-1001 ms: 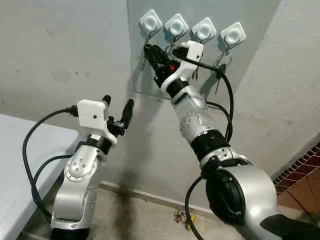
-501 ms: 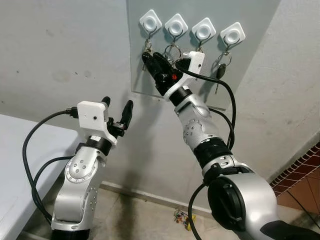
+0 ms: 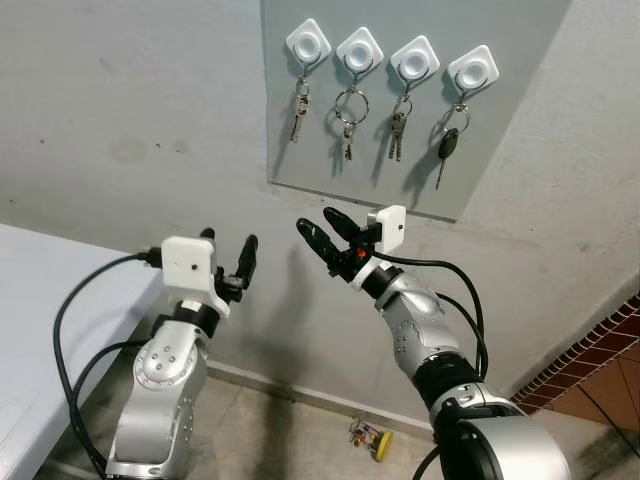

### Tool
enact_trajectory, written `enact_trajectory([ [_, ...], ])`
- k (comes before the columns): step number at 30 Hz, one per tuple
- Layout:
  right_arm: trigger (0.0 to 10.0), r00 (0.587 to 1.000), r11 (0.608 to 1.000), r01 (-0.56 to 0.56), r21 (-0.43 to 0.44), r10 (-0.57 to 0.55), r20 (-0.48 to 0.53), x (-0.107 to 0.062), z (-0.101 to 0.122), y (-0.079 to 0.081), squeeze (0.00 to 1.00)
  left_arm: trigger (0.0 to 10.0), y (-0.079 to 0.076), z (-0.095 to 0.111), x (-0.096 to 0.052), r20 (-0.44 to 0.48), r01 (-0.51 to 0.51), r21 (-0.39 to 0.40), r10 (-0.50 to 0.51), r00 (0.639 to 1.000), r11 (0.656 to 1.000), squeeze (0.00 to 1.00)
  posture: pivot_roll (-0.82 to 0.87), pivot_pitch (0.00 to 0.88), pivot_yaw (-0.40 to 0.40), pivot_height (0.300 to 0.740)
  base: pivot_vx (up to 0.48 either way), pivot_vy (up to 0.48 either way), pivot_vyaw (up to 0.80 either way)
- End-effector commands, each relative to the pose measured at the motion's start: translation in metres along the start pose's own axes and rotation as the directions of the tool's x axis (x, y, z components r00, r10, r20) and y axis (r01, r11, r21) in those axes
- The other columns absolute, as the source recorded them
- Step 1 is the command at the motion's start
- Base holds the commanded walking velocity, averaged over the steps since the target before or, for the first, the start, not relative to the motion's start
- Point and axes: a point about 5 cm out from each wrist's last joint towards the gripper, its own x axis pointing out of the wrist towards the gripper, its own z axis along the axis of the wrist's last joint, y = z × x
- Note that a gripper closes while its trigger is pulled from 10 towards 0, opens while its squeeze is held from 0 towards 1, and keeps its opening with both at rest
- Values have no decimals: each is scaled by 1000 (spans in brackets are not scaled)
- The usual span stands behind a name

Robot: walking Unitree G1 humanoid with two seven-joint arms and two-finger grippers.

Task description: Hang keys on a hook

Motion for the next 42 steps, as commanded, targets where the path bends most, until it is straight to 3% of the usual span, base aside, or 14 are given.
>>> enact_trajectory([
  [1,10000,1000,1000,-17,-22,16,-20,-6,-5,1,0,10000,1,-7,-2,-16,-14,11,14,1000,1000,0,-34,19,-37,740,0,0,0],
  [9,10000,981,993,113,-20,-114,-155,-41,-40,-11,0,10000,9,-51,-11,-104,-47,53,52,993,998,0,-47,18,-24,740,0,0,0],
  [11,10000,971,989,144,-21,-145,-192,-51,-49,-13,0,10000,12,-64,-14,-147,-72,4,72,986,997,0,-50,17,-21,740,0,0,0],
  [12,10000,949,981,189,-39,-192,-248,-66,-62,-14,0,10000,14,-82,-17,-203,-89,-3,86,975,996,0,-58,15,-15,740,0,0,0],
  [17,10000,901,963,258,-78,-269,-341,-89,-81,-16,0,10000,18,-107,-25,-283,-91,29,95,955,995,0,-69,13,-8,740,0,0,0],
  [20,10000,835,940,328,-94,-335,-436,-116,-100,-17,0,10000,17,-136,-37,-412,-85,29,90,907,996,0,-83,6,2,740,0,0,0],
  [27,10000,763,916,368,-159,-395,-511,-136,-114,-16,0,10000,18,-152,-45,-478,-112,8,102,872,994,0,-95,0,10,740,0,0,0],
  [28,10000,725,905,383,-183,-418,-548,-146,-120,-15,0,10000,16,-160,-52,-521,-113,-5,94,849,994,0,-101,0,15,740,0,0,0],
  [32,10000,714,902,386,-194,-425,-556,-149,-122,-15,0,10000,15,-163,-54,-534,-111,-7,90,840,994,0,-104,0,18,740,0,0,0],
  [35,10000,546,850,455,-266,-502,-671,-196,-142,-11,0,10000,11,-183,-76,-657,-113,0,85,749,994,0,-118,0,34,740,0,0,0],
  [36,10000,546,850,455,-266,-502,-671,-196,-142,-11,0,10000,11,-183,-76,-657,-113,0,85,749,994,0,-118,0,34,740,0,0,0],
  [38,10000,446,827,476,-299,-520,-728,-223,-152,-6,0,10000,10,-194,-95,-725,-108,21,89,683,994,0,-122,0,33,740,0,0,0],
  [39,10000,446,827,476,-299,-520,-728,-223,-152,-6,0,10000,10,-194,-95,-725,-108,21,89,683,994,0,-122,0,33,740,0,0,0],
  [42,10000,379,814,487,-316,-523,-764,-241,-158,-2,0,10000,11,-202,-111,-769,-136,26,107,630,990,0,-127,0,29,740,0,0,0],
])
